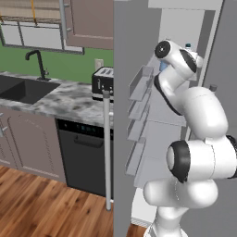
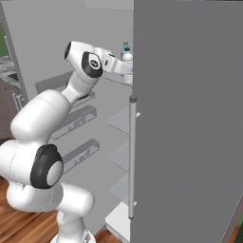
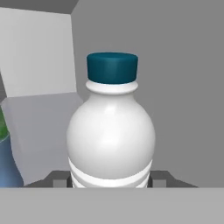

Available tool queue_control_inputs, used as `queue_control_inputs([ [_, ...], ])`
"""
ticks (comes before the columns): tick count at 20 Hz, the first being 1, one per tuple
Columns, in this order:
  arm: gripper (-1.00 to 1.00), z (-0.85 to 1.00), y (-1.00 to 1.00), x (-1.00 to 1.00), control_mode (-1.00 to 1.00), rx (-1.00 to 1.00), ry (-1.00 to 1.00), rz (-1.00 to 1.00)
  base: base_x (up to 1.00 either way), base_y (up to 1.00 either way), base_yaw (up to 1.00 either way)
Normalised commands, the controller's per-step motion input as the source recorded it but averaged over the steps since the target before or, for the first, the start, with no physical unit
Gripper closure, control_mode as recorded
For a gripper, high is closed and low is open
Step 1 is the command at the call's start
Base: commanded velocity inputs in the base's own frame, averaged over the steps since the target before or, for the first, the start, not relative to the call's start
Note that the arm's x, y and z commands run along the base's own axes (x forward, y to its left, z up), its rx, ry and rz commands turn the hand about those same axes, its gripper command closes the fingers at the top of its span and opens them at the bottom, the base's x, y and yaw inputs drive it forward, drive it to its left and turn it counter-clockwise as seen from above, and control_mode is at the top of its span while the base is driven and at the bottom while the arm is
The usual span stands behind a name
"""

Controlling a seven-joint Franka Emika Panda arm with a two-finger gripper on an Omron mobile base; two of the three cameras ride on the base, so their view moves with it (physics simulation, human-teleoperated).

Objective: Take the bottled waters from the counter and place them in the freezer to freeze. Close the freezer door after placing the bottles.

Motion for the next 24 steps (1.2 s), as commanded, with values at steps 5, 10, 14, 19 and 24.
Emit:
queue_control_inputs([
  [5,1.00,-0.10,0.00,0.41,-1.00,0.00,0.00,0.00,0.00,0.00,0.00],
  [10,1.00,-0.04,0.00,0.45,-1.00,0.00,0.00,0.00,0.00,0.00,0.00],
  [14,1.00,-0.01,-0.05,0.37,-1.00,0.00,0.00,0.01,0.00,0.00,0.00],
  [19,1.00,-0.06,-0.10,0.29,-1.00,0.00,0.04,0.04,0.00,0.00,0.00],
  [24,1.00,-0.13,-0.19,0.29,-1.00,0.00,0.07,0.03,0.00,0.00,0.00],
])
